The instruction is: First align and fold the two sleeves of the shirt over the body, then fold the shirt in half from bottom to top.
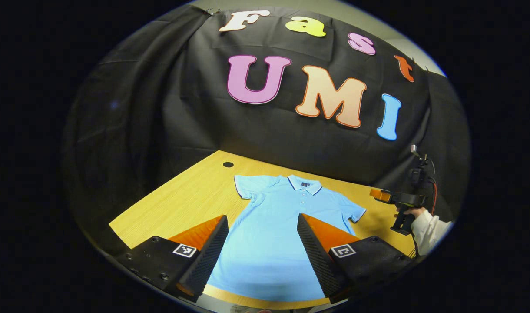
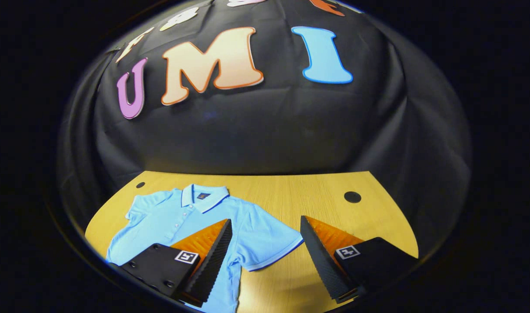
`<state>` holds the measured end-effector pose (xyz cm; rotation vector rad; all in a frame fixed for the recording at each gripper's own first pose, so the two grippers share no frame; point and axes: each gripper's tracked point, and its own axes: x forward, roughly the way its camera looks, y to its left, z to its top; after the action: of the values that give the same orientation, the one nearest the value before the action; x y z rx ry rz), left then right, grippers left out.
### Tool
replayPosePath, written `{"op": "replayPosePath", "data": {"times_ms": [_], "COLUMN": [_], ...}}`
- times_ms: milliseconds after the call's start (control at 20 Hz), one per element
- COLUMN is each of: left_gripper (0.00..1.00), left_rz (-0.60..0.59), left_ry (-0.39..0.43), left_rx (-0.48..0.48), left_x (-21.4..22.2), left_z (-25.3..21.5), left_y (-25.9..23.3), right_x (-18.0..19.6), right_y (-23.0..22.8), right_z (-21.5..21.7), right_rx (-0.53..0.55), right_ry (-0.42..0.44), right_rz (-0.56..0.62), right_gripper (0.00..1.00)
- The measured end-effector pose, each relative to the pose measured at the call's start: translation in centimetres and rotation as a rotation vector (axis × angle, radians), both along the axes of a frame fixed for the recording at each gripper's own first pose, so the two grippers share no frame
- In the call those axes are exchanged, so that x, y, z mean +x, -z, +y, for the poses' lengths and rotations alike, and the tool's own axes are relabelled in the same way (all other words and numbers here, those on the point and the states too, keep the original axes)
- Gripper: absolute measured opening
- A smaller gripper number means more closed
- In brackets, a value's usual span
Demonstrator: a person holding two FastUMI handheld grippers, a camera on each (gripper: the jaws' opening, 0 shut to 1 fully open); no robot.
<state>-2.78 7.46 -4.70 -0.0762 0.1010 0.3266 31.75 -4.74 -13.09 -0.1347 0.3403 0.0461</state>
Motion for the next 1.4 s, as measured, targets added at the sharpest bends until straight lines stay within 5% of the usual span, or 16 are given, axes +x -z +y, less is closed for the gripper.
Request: {"op": "replayPosePath", "data": {"times_ms": [500,900,1200,1250,1350,1400], "left_gripper": [0.96,0.96,0.96,0.96,0.96,0.96], "left_rz": [0.064,0.078,0.074,0.072,0.069,0.066], "left_ry": [0.04,0.062,0.04,0.038,0.029,0.026], "left_rx": [0.012,0.008,-0.007,-0.01,-0.016,-0.019], "left_x": [1.2,1.3,0.5,0.3,0.0,-0.1], "left_z": [-3.9,-5.9,-6.0,-6.2,-6.2,-6.3], "left_y": [2.9,3.5,3.9,3.9,4.1,4.2], "right_x": [4.4,5.1,4.9,5.0,4.9,4.7], "right_y": [10.1,11.4,11.9,11.8,11.9,12.1], "right_z": [-3.1,-4.0,-2.5,-2.2,-2.0,-2.0], "right_rx": [-0.023,-0.081,-0.056,-0.044,-0.036,-0.028], "right_ry": [0.036,0.03,-0.022,-0.029,-0.026,-0.022], "right_rz": [0.182,0.183,0.19,0.19,0.192,0.203], "right_gripper": [0.98,0.97,0.52,0.31,0.13,0.14]}}
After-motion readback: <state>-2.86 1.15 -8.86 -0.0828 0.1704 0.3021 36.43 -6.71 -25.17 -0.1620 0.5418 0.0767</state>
